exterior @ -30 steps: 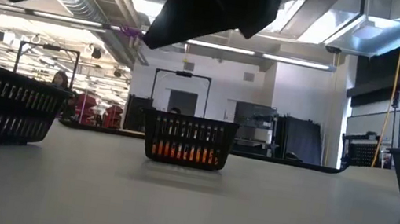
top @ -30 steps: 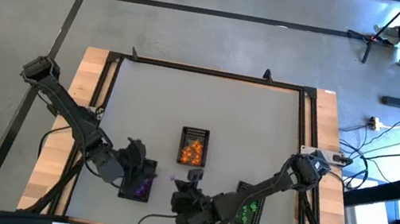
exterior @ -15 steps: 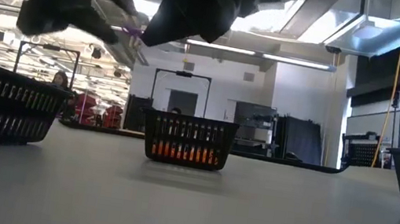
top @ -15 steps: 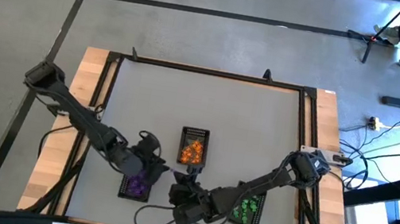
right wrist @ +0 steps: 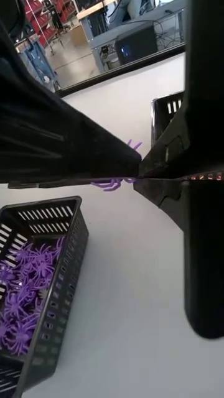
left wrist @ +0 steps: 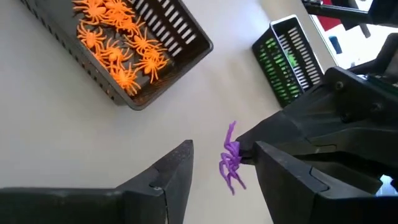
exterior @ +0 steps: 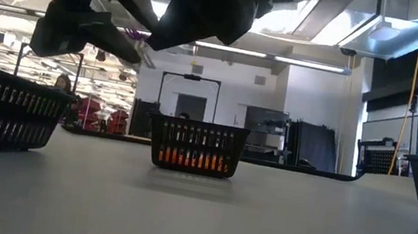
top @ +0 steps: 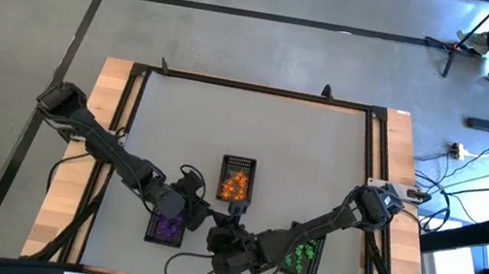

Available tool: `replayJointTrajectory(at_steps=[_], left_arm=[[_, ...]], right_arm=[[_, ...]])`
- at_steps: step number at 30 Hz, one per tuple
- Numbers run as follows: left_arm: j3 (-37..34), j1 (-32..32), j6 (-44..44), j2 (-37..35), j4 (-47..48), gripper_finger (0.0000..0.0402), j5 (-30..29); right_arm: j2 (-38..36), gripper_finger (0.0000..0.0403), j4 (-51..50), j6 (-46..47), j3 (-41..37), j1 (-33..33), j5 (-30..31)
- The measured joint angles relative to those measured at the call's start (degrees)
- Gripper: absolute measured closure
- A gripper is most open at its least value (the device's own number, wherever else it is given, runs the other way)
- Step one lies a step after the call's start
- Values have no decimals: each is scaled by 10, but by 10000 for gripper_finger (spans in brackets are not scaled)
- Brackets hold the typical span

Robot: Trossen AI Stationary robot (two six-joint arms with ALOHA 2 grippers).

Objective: Sort Halloween decoration
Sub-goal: Put the violet spider toy into the bottom left black bin

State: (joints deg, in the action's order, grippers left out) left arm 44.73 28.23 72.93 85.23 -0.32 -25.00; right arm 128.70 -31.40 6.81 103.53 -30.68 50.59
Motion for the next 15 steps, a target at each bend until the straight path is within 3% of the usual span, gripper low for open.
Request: replayJointTrajectory(at_steps=[5,13,15], left_arm=[[0,0,0,0,-5,266,0],[0,0,0,-1,-7,384,6],[0,0,0,-1,-7,395,6]], right_arm=[[0,403,-1,2,0,0,-2],[0,403,-1,3,0,0,-6],[0,403,-1,3,0,0,-6]])
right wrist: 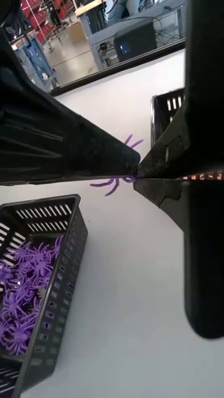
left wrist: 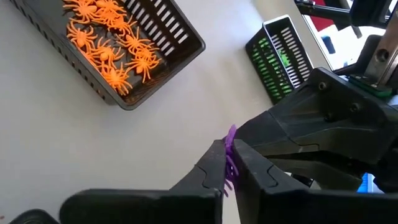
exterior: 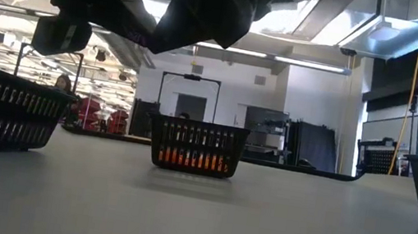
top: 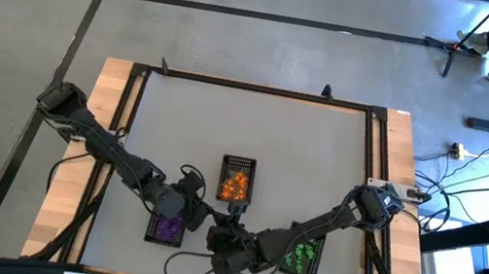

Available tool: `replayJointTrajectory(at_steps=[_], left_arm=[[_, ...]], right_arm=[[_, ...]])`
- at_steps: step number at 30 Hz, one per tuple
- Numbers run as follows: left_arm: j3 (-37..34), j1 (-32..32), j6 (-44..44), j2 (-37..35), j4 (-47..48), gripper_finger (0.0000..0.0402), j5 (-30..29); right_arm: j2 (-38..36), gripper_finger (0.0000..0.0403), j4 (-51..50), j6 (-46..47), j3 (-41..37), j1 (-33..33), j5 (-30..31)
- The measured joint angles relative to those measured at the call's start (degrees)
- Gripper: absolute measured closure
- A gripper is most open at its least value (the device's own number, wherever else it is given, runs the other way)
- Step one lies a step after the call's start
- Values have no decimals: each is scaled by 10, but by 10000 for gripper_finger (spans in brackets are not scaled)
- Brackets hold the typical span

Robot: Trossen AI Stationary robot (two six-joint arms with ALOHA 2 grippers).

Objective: Sort Halloween decoration
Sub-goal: Put the violet spider toy into the bottom left black bin

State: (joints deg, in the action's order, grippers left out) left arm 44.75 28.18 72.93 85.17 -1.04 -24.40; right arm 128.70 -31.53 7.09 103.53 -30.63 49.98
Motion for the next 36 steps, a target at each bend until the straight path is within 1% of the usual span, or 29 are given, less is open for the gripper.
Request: replayJointTrajectory(at_steps=[4,7,10,12,13,15,17,20,24,28,30,32,36], left_arm=[[0,0,0,0,1,396,2],[0,0,0,0,3,399,1],[0,0,-1,0,4,400,3],[0,-1,-5,0,5,400,12],[0,-2,-8,0,6,400,17],[0,-4,-11,0,9,401,29],[0,-6,-11,-6,20,401,50],[0,-14,-11,-34,50,401,93],[1,-5,-11,-94,128,401,99],[1,24,14,-151,249,401,87],[1,46,47,-174,302,401,83],[1,75,81,-194,343,401,76],[1,126,122,-220,387,401,63]], right_arm=[[0,402,0,2,0,0,0],[0,391,0,9,0,0,-1],[-3,360,-1,16,0,-3,-18],[-11,332,-2,33,0,-5,-44],[-18,317,-2,35,0,-6,-47],[-30,289,-6,37,1,-14,-47],[-42,266,-17,43,1,-22,-34],[-60,248,-49,60,1,-39,-14],[-82,245,-106,106,1,-64,20],[-85,244,-177,170,1,-90,61],[-87,246,-196,198,1,-102,60],[-93,253,-195,207,0,-116,44],[-112,278,-194,197,0,-138,33]])
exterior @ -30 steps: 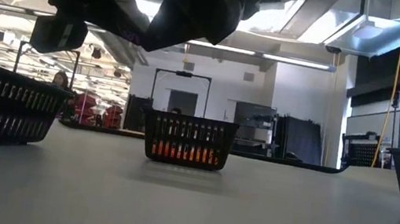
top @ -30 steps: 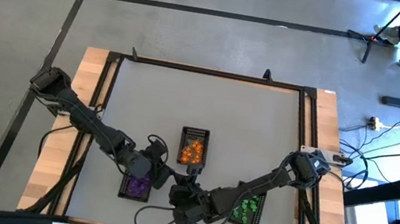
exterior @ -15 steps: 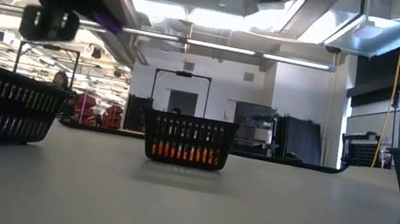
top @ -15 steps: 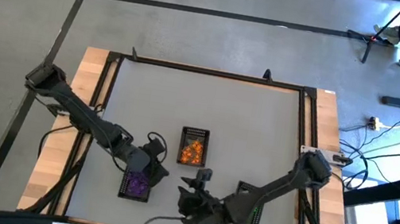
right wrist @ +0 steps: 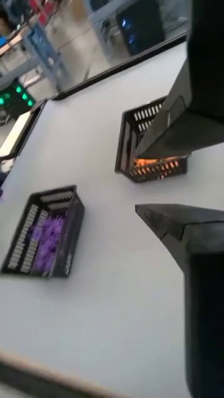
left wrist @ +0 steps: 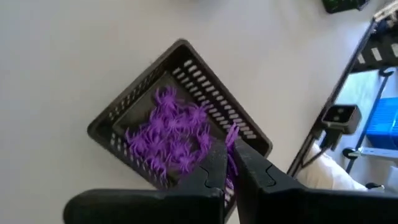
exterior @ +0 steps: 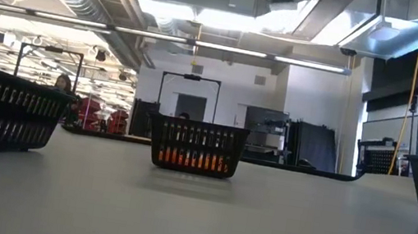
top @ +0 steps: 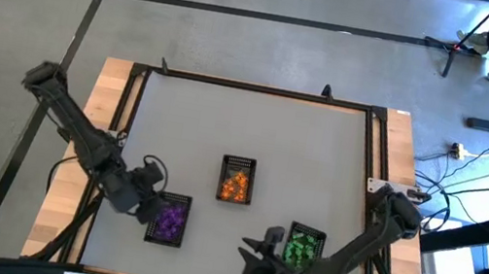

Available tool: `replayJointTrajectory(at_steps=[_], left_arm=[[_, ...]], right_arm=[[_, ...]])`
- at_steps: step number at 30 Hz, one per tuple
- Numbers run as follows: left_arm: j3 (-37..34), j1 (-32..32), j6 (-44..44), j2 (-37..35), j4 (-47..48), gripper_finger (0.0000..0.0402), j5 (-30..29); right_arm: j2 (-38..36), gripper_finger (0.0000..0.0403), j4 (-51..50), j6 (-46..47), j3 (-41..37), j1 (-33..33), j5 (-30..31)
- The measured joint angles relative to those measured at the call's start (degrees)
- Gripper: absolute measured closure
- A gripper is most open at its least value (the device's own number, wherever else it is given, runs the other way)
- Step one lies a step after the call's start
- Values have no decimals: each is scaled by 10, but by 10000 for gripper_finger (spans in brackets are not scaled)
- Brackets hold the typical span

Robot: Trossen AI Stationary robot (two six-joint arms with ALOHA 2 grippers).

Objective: Sort Halloween decoration
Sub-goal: Put the violet spider toy into the bottom left black bin

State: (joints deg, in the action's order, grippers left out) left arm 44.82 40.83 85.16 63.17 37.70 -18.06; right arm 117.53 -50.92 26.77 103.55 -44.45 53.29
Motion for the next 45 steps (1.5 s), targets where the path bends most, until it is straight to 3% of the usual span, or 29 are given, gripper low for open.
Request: replayJointTrajectory(at_steps=[7,12,17,23,28,31,45], left_arm=[[24,46,-2,1,40,401,-34],[49,51,-67,23,54,401,-50],[64,51,-130,59,51,402,-65],[64,51,-149,114,53,401,-43],[64,51,-149,126,51,401,-24],[64,48,-150,126,49,401,-30],[64,48,-149,126,46,401,-35]], right_arm=[[-54,316,40,-55,-4,-4,-31],[-93,323,218,-178,-75,17,-168],[-164,324,432,-228,-228,51,-293],[-282,324,703,-220,-475,89,-315],[-336,324,880,-197,-606,106,-321],[-344,324,923,-202,-632,105,-316],[-342,324,915,-211,-636,103,-319]])
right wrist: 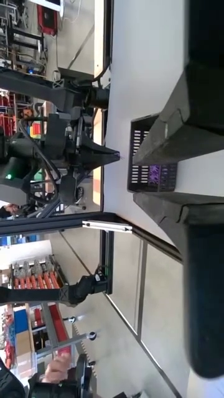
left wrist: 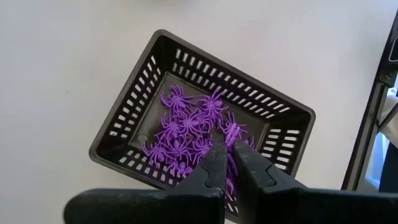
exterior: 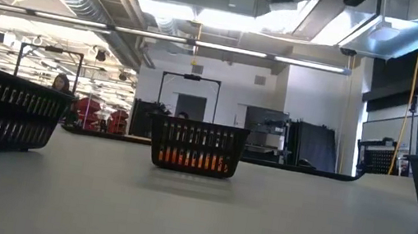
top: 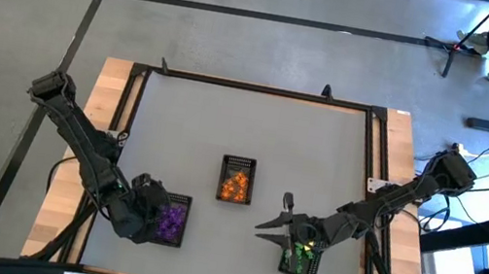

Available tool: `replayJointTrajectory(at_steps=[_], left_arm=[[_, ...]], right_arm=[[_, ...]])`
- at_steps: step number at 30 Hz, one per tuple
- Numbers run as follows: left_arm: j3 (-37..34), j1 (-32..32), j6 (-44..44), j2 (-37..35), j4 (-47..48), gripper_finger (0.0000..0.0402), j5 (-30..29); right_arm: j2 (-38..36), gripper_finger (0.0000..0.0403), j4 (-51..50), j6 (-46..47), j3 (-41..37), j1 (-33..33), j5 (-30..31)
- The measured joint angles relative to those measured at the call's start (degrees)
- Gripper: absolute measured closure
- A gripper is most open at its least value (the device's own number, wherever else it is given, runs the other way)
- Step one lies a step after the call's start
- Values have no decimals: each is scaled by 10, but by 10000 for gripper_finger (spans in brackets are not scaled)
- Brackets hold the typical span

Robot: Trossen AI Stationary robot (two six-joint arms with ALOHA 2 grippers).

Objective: Sort Halloween decoration
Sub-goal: Put the violet spider toy into the bottom left black bin

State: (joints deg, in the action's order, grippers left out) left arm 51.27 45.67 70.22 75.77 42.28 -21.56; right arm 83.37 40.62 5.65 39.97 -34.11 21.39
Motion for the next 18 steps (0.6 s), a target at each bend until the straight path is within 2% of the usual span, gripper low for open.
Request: replayJointTrajectory(at_steps=[18], left_arm=[[0,0,0,0,1,401,0]], right_arm=[[0,324,-6,0,0,0,0]])
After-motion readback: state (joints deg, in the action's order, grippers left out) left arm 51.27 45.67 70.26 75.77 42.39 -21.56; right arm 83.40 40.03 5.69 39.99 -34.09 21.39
